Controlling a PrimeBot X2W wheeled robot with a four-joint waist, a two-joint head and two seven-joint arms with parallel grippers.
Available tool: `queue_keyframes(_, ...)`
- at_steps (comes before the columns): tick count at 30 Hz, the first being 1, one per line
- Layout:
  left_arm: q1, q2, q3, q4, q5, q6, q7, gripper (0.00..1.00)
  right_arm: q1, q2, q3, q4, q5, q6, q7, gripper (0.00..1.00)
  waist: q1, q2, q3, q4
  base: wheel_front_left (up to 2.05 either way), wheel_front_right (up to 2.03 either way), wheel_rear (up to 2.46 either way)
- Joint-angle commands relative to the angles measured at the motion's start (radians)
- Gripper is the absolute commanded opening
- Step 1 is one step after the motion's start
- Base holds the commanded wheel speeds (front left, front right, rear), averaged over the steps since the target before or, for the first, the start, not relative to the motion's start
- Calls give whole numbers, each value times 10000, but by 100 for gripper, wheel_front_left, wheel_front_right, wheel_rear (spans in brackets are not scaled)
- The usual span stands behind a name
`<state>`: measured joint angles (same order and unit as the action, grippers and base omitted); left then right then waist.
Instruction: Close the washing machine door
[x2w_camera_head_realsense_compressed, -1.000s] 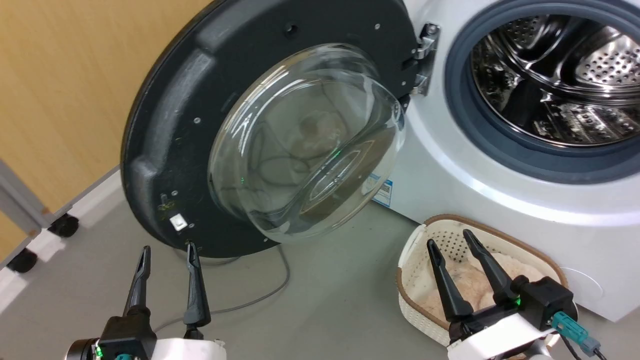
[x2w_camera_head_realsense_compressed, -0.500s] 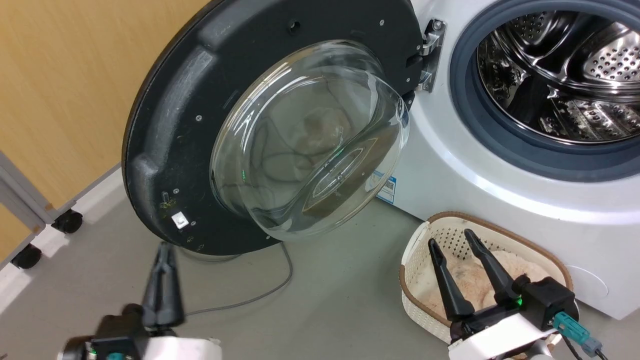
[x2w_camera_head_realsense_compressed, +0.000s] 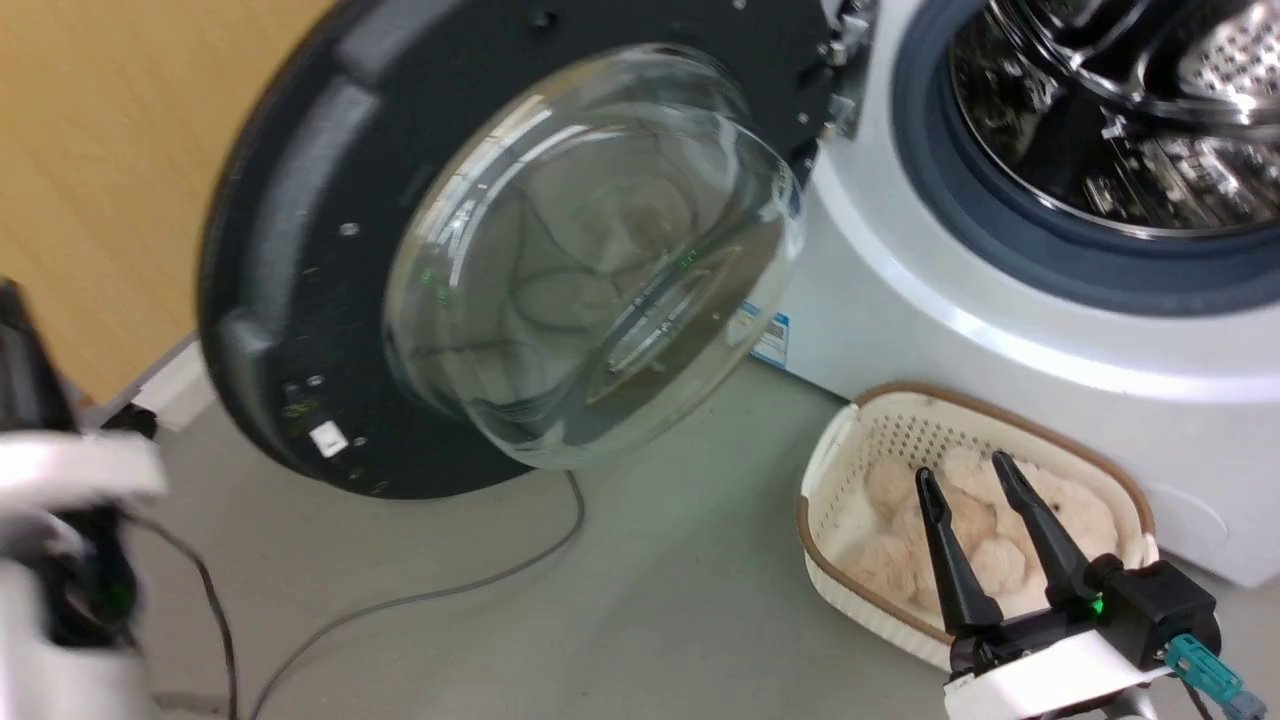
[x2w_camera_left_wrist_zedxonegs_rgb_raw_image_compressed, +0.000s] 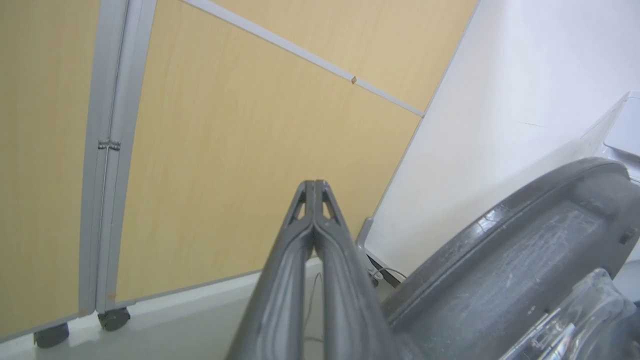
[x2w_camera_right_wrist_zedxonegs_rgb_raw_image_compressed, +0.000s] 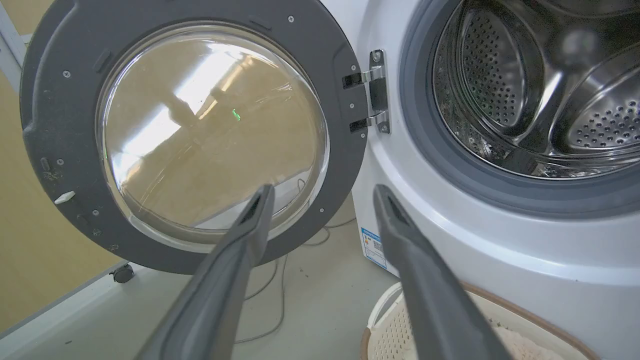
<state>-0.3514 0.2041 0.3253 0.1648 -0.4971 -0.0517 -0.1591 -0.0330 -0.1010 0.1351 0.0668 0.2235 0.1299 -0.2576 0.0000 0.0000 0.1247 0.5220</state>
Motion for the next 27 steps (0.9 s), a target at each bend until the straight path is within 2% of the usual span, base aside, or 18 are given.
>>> queue_keyframes(1,-258,48,66,170,-200,-70,183,0,17,-97,-17,-50,-14,8,-42,100,0,0,168,-156,0,0,0)
queue_keyframes(6,-1693,551,1150,1738,-1936,235,1641,0,-114,-242,-2,-74,-53,8,-42,100,0,0,491,-420,0,0,0)
queue_keyframes(12,-2954,598,2195,3450,-4402,571,4054,0,-264,-383,70,-17,-36,8,-42,100,0,0,665,-605,0,0,0)
queue_keyframes(16,-3542,372,3014,3912,-6170,772,5510,0,-321,-395,70,21,-30,8,-42,100,0,0,670,-666,0,0,0)
queue_keyframes(23,-2981,229,2799,3516,-7196,632,7929,0,-266,-269,-12,92,-10,8,-42,100,0,0,429,-650,0,0,0)
queue_keyframes(27,-2415,-12,2534,2962,-7491,737,9021,0,-217,-142,-86,110,28,8,-42,100,0,0,176,-634,0,0,0)
